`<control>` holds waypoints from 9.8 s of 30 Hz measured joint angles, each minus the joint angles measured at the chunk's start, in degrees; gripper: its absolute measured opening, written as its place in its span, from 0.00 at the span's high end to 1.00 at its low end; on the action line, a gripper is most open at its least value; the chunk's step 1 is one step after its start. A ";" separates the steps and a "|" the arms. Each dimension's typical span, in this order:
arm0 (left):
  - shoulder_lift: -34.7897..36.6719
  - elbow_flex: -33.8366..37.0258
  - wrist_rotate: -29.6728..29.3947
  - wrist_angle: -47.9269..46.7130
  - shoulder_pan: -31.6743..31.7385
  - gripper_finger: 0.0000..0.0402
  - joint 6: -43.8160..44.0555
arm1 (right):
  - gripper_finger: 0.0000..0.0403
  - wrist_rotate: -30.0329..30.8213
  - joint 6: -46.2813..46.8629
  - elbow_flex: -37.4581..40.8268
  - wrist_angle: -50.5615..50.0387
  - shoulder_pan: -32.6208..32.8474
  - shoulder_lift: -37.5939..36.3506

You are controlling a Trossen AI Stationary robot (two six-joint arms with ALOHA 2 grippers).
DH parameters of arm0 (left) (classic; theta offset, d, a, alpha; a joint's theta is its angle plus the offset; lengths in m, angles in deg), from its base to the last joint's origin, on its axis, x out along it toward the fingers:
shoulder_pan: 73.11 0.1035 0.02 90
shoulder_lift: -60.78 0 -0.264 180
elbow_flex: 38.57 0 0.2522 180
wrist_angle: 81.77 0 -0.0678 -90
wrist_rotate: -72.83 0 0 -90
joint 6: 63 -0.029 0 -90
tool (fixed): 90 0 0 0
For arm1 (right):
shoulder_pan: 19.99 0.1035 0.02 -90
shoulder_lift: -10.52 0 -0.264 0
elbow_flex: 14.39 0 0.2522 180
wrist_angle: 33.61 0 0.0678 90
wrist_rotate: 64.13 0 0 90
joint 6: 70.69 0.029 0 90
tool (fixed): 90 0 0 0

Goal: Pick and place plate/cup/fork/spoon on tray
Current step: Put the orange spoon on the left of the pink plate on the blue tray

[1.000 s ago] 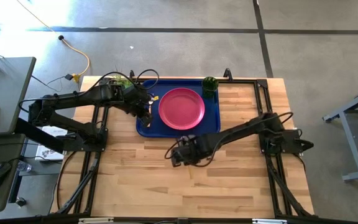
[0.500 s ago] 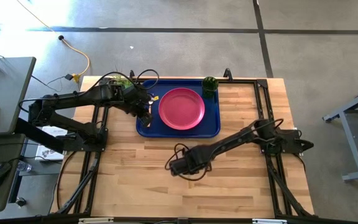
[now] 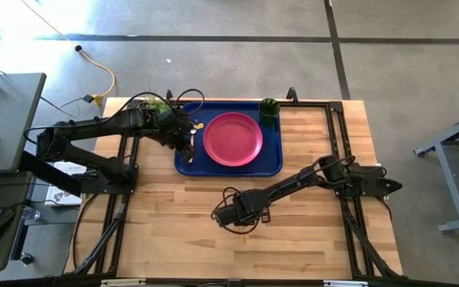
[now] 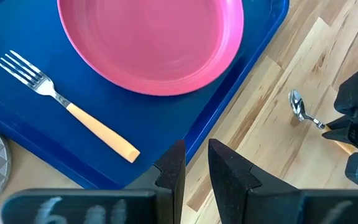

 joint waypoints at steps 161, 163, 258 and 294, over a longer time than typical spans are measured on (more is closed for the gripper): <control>-19.92 -24.46 -16.85 21.56 -26.17 0.91 50.77 | 0.66 30.85 -76.14 0.03 -35.42 -17.46 -51.55; -21.74 -24.51 -16.92 21.78 -26.25 0.91 51.83 | 0.66 30.68 -75.01 0.04 -35.59 -17.46 -51.54; -47.23 -24.62 -10.32 15.09 -35.77 0.82 68.49 | 0.66 25.30 -62.44 0.04 -35.85 -17.29 -51.47; -53.22 -24.68 -5.99 19.72 -34.48 0.82 69.99 | 0.66 25.39 -61.00 0.04 -35.78 -17.29 -51.49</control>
